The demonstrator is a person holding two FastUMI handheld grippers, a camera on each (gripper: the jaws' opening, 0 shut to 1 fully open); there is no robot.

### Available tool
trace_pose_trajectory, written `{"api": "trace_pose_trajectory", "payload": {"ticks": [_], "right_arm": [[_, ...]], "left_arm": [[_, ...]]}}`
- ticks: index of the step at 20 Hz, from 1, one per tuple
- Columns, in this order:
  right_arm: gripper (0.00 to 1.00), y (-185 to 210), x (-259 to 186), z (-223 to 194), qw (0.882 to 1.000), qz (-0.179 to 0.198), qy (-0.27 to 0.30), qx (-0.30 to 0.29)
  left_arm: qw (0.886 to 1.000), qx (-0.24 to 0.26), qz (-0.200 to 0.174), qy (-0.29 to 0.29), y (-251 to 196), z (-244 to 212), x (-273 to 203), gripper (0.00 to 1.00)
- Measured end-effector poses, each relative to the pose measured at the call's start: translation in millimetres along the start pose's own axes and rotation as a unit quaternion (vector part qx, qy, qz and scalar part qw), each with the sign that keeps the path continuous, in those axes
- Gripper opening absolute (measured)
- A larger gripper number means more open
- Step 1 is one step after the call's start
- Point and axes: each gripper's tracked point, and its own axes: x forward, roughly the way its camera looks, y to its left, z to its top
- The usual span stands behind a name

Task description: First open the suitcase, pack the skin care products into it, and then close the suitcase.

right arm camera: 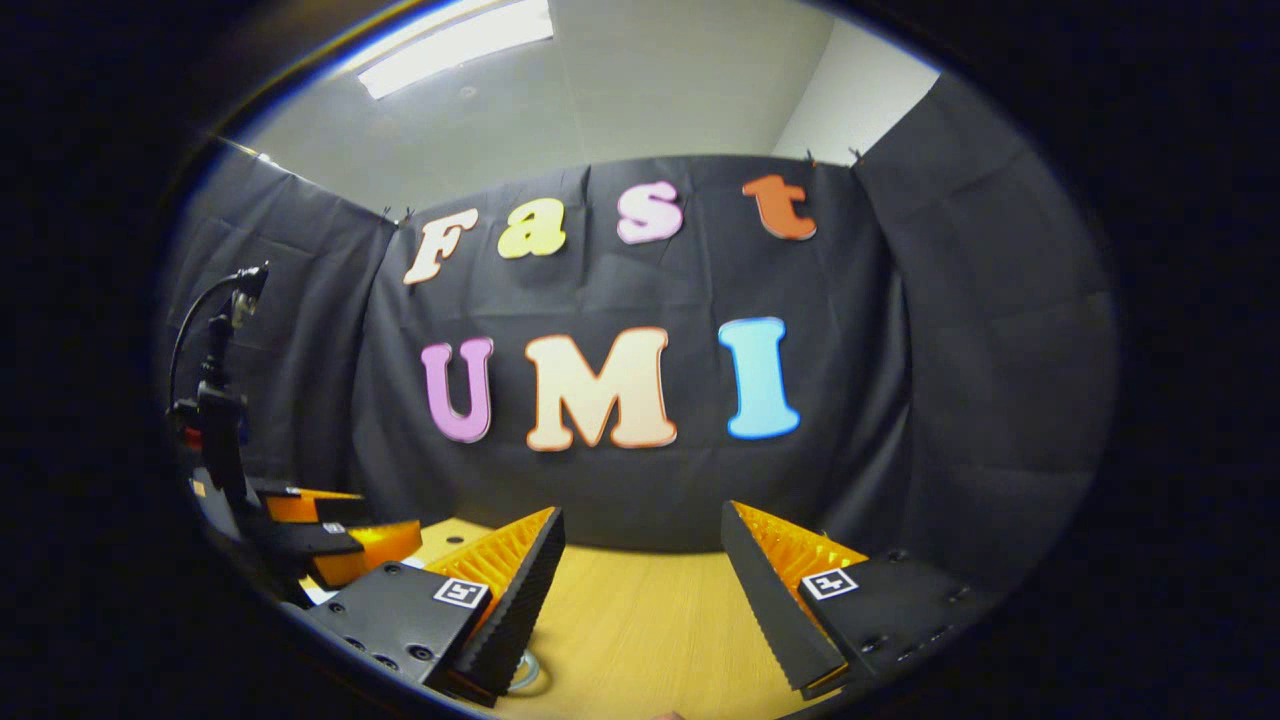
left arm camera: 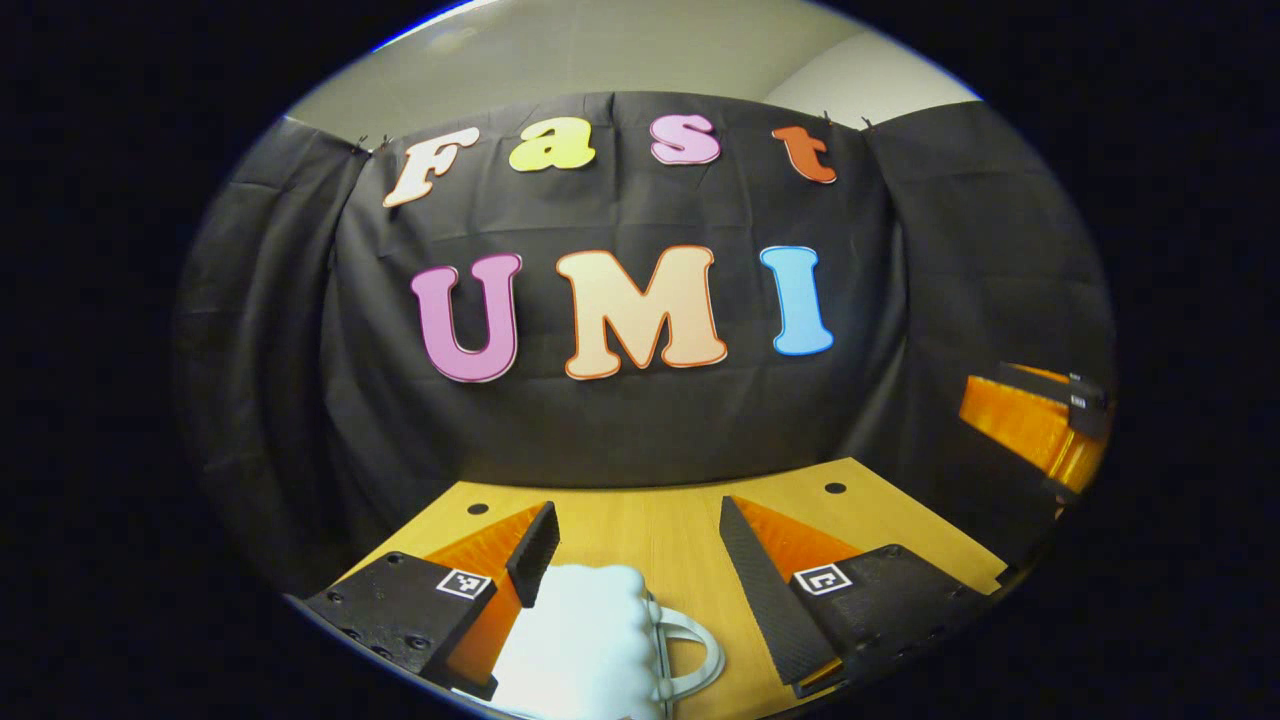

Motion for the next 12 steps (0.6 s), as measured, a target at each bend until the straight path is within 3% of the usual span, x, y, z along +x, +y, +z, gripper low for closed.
{"api": "trace_pose_trajectory", "payload": {"ticks": [2, 6, 12], "right_arm": [[0.97, 5.2, 0.3, 15.1, 1.000, -0.017, -0.022, -0.005], [0.94, 19.3, -3.7, 11.2, 1.000, -0.029, -0.011, -0.006], [0.97, 32.8, -6.6, 11.8, 0.999, -0.032, -0.009, -0.025]], "left_arm": [[1.000, 0.004, -0.011, -0.026, -3.0, 17.1, -1.4, 0.94], [0.998, 0.038, -0.020, -0.048, 2.0, 29.9, -3.9, 0.93], [0.999, 0.008, -0.025, -0.047, 14.9, 24.6, -2.0, 0.95]]}}
